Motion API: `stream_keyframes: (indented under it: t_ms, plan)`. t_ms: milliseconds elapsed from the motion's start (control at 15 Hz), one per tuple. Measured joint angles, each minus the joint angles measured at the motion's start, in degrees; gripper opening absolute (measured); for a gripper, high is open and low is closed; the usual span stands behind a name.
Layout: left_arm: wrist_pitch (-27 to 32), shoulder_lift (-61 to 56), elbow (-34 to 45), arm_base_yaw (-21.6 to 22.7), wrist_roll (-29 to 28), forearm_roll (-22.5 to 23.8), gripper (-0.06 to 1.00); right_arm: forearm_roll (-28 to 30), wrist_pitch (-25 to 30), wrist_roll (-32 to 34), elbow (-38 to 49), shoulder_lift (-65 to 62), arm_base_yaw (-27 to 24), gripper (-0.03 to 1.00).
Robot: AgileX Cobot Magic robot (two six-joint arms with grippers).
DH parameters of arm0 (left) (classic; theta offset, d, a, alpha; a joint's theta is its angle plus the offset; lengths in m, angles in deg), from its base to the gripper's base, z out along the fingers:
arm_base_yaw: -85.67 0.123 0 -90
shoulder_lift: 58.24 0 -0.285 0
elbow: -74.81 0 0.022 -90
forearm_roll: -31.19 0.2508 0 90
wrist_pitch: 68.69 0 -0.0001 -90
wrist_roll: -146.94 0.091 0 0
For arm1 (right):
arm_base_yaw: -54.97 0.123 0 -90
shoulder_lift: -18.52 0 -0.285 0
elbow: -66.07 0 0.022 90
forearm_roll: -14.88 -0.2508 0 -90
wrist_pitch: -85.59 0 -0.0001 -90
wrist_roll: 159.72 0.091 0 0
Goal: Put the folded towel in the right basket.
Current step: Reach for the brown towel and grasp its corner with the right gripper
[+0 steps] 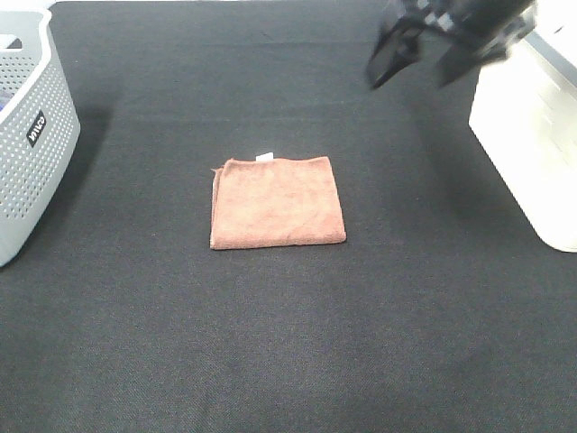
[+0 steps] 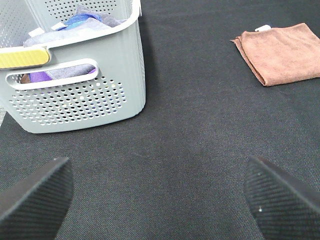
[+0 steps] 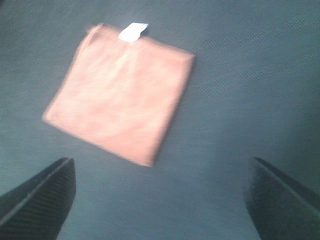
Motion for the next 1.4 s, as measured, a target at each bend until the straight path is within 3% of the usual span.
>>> stream_keyframes:
  t_ms: [267, 533, 867, 1133, 1267, 1400]
  plan:
    - [0.0, 0.0, 0.0, 0.0, 0.0, 0.0, 0.88, -6.59, 0.0, 0.0, -1.89, 10.31, 0.0, 0.81]
    - [0.0, 0.0, 0.0, 0.0, 0.0, 0.0, 0.88, -8.37, 1.03, 0.0, -10.54, 23.66, 0.0, 0.8]
    - [0.0, 0.0, 0.0, 0.0, 0.0, 0.0, 0.88, -9.28, 1.89, 1.15, -17.59, 31.46, 0.0, 0.79]
    - [0.0, 0.0, 0.0, 0.0, 0.0, 0.0, 0.88, -15.3, 2.46, 0.86, -19.02, 35.41, -0.06, 0.76]
    - [0.0, 0.0, 0.0, 0.0, 0.0, 0.0, 0.88, -20.63, 3.44, -1.95, -19.08, 36.73, -0.06, 0.7]
    - [0.0, 0.0, 0.0, 0.0, 0.0, 0.0, 0.88, -22.75, 3.44, -2.64, -19.14, 37.41, -0.06, 0.55]
